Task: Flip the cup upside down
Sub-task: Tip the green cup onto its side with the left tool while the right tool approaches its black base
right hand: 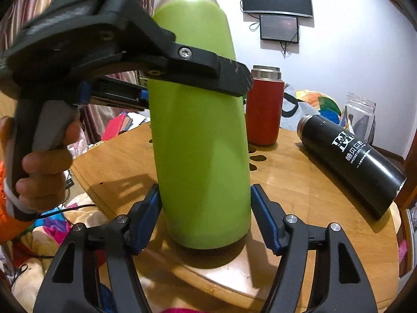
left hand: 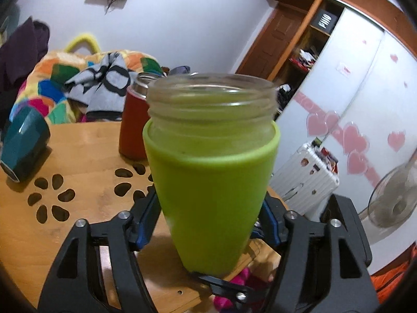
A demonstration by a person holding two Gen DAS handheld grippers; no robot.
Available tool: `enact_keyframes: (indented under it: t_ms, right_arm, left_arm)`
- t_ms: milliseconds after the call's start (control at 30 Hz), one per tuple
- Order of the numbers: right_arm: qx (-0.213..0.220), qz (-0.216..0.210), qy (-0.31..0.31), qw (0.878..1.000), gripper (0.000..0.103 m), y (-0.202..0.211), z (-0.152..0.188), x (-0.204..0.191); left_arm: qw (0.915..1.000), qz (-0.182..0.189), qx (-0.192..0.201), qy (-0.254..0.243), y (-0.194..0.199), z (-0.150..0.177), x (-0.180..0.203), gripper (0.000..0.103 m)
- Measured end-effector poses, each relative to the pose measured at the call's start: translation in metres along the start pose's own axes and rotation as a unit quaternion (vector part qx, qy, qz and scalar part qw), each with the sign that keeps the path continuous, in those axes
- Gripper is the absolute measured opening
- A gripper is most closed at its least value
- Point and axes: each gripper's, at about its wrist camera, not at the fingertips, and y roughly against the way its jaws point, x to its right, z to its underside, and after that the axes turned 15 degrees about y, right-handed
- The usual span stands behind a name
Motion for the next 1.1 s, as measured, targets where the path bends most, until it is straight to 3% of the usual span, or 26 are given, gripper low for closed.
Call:
enact_keyframes:
  t_ms: [167,300,433,800,867,1100]
  right_arm:
    - [0.011,-0.009,-0.012,1.000,0.063,0.007,0.002,0.007]
    - [0.016,-0.021,-0.024,0.999,0.063,0.003,0.004,0.014]
    - [0.017,-0.015,-0.018,1.000,0.063,0.003,0.004,0.011]
    - [0.023,-0.030,-0.040,0.998,0.062,0.003,0.008,0.018]
    - [0.024,-0.036,-0.051,0.998,0.063,0.003,0.009,0.023]
    - [0.025,-0.035,-0.052,0.998,0.063,0.004,0.011,0.022]
  left_arm:
    - [0.9985,-0.025,-0.008,0.048,-0.010,-0.004,-0.024,0.077]
    - [0.9883,0.016,-0.049,0.144,-0.025,-0.002,-0.063,0.079]
    - [0.9759,0.042,-0.069,0.202,-0.032,0.006,-0.086,0.080]
    - [0.9794,-0.009,-0.072,0.188,-0.032,0.004,-0.079,0.091]
    - [0.9823,-0.031,-0.062,0.174,-0.027,0.003,-0.076,0.096]
    - [0.9878,-0.078,-0.027,0.133,-0.007,0.004,-0.066,0.096]
